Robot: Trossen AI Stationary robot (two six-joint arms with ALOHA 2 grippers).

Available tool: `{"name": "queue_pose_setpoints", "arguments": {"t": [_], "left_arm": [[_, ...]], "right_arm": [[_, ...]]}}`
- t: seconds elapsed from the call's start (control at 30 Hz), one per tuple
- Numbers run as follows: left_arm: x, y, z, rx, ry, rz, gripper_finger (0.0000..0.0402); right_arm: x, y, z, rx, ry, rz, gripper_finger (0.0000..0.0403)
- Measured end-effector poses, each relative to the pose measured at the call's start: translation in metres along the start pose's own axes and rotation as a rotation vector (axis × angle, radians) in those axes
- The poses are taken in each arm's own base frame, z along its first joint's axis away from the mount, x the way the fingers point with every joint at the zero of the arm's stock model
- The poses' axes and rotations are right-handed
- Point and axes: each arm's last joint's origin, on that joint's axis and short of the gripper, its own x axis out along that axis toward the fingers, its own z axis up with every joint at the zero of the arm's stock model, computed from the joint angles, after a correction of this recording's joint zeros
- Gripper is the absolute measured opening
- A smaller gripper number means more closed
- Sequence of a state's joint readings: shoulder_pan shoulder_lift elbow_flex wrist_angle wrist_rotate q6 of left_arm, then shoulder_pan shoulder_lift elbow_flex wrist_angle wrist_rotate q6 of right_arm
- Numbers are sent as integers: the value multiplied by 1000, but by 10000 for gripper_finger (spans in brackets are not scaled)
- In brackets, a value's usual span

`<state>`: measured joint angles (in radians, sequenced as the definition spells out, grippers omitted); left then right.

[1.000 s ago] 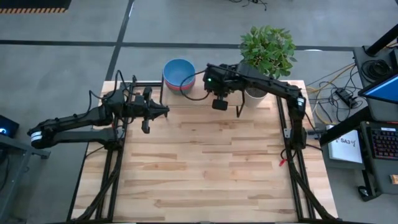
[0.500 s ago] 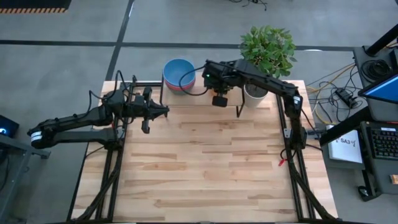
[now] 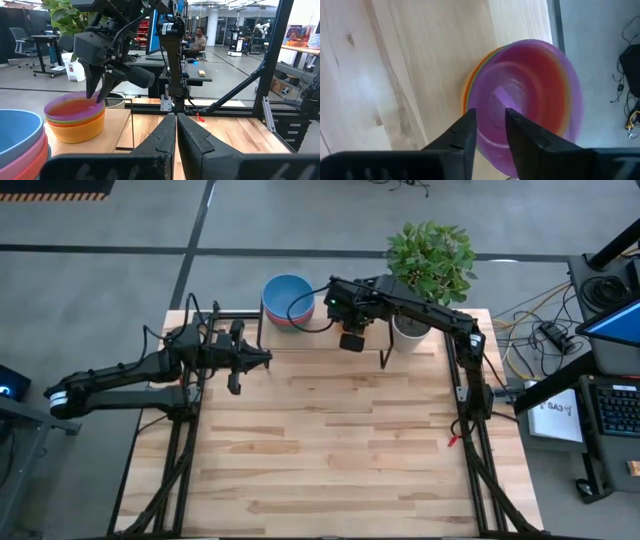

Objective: Place and stack bowls onto a shelf
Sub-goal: Stack the purple bowl on the green bowl on the shelf, then return to Home Position

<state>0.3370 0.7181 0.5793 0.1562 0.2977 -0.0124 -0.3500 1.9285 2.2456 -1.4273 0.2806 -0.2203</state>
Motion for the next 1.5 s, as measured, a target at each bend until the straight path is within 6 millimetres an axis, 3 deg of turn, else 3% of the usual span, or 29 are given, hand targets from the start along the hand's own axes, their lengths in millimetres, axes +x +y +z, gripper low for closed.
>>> {"name": "queue_pose_setpoints", "arguments": {"t": [0.2, 0.4, 0.53, 0.73, 0.87, 1.07, 1.5], "left_arm": [[0, 0, 0, 0, 1, 0, 0], [0, 0, 0, -1, 2, 0, 0], [-8, -3, 3, 28, -11, 0, 0], [-41, -13, 4, 97, -20, 1, 0], [-62, -19, 1, 119, -101, 3, 0], [-83, -25, -10, 134, -180, 5, 0], [-90, -26, -57, 2, -141, 44, 0]], "right_arm": [[-8, -2, -1, 13, -31, 5, 124], [-31, -2, -4, 85, -150, 165, 120], [-50, 15, -9, 53, -230, 286, 104], [-66, 53, -23, -91, -455, 424, 80], [-64, 70, -49, -142, -629, 460, 71], [-46, 80, -105, -132, -797, 431, 68], [-14, 95, -217, -59, -999, 415, 68]]}}
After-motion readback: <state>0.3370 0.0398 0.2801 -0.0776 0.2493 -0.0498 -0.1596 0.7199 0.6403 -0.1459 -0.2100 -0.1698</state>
